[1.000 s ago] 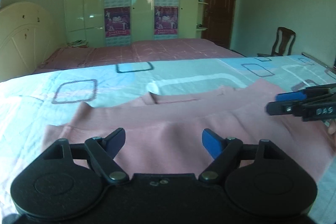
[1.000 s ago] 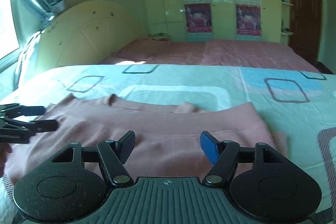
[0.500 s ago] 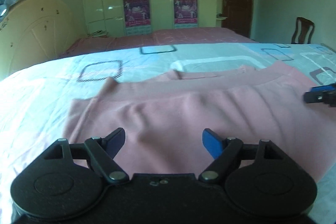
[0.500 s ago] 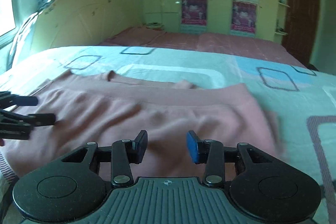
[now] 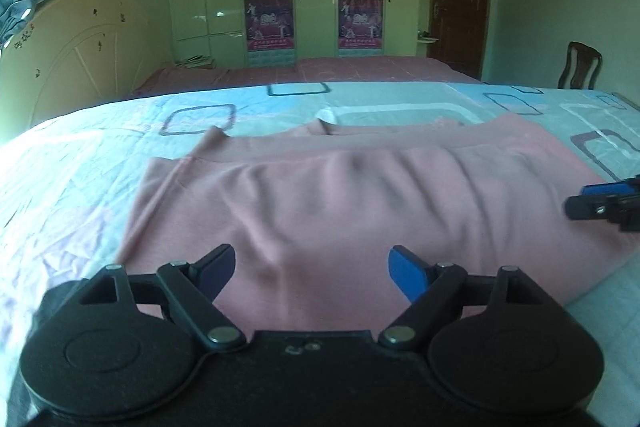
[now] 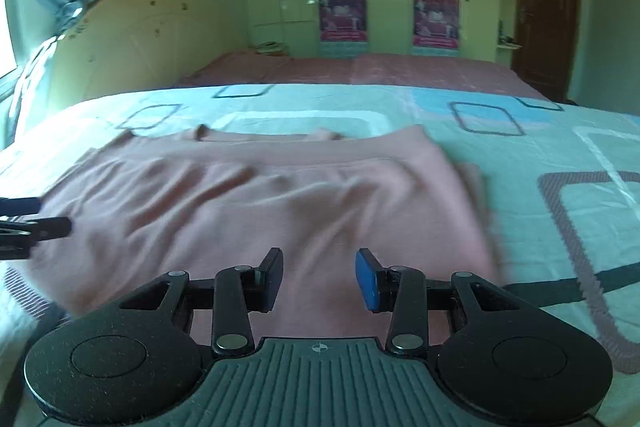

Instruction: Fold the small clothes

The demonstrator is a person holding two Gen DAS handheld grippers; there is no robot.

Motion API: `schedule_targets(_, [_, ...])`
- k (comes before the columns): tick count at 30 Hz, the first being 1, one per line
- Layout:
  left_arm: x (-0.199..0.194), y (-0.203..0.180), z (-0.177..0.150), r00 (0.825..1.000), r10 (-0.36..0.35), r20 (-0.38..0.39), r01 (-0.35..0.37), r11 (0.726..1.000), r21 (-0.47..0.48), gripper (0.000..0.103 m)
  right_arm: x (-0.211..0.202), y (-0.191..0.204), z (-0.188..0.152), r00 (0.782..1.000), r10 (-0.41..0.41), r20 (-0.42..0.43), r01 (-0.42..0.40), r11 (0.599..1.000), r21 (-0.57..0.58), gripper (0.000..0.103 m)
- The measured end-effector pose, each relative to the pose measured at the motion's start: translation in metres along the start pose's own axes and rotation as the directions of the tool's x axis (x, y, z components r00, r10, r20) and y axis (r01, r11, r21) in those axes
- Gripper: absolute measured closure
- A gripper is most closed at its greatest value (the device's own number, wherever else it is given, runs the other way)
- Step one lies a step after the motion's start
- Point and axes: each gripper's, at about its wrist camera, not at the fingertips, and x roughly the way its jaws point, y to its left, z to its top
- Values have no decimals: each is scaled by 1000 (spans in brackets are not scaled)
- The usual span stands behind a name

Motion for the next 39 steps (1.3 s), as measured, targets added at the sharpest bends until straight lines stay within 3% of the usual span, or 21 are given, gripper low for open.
schedule_targets(3, [1, -28, -10, 999, -23, -28, 24, 999, 37, 23, 12, 40, -10, 997, 62, -37, -64, 996, -58, 63])
schedule_targets(5, [3, -36, -17, 998, -18, -56, 21, 998, 58, 29, 19, 55, -18, 995, 72, -72, -78, 993, -91, 63])
schedule_targets(7, [3, -31, -24, 998, -9, -63, 13, 998, 66, 26, 22, 58, -24, 994, 59, -90, -70, 990, -121, 63])
schedule_targets(9, [-2, -17, -27, 998, 16, -62, -13, 999, 40, 20, 18, 46, -27, 995, 46, -87, -55, 993, -109, 63])
schedule_targets(12, [-10, 20, -34, 994, 90, -68, -90, 996, -5, 17, 5, 4, -30, 995, -67, -76, 62, 996, -70, 63])
schedule_targets(17, [-26, 69, -44, 986, 148, -83, -154, 985, -74, 15, -26, -71, -46, 971, -216, -106, 220, 975, 31, 63])
schedule_targets(22, [-31, 73, -44, 979, 178, -101, -187, 978, -88, 18, -39, -77, -55, 970, -221, -101, 222, 975, 6, 63])
schedule_targets(25, [-33, 65, -41, 977, 191, -93, -196, 979, -49, 22, -50, -68, -48, 977, -213, -27, 214, 977, 20, 63])
schedule_targets(28, [-28, 68, -45, 978, 179, -111, -187, 980, -65, 19, -31, -72, -51, 967, -221, -126, 225, 974, 20, 63])
schedule_targets(33, [-24, 69, -45, 977, 178, -114, -186, 980, -68, 17, -42, -73, -48, 974, -219, -64, 221, 975, 32, 63])
schedule_targets(36, [-24, 70, -46, 977, 181, -112, -190, 979, -77, 16, -32, -81, -53, 970, -212, -119, 219, 975, 48, 63])
schedule_targets(39, [-24, 71, -45, 975, 185, -120, -196, 977, -88, 13, -36, -78, -48, 970, -220, -102, 226, 973, 47, 63])
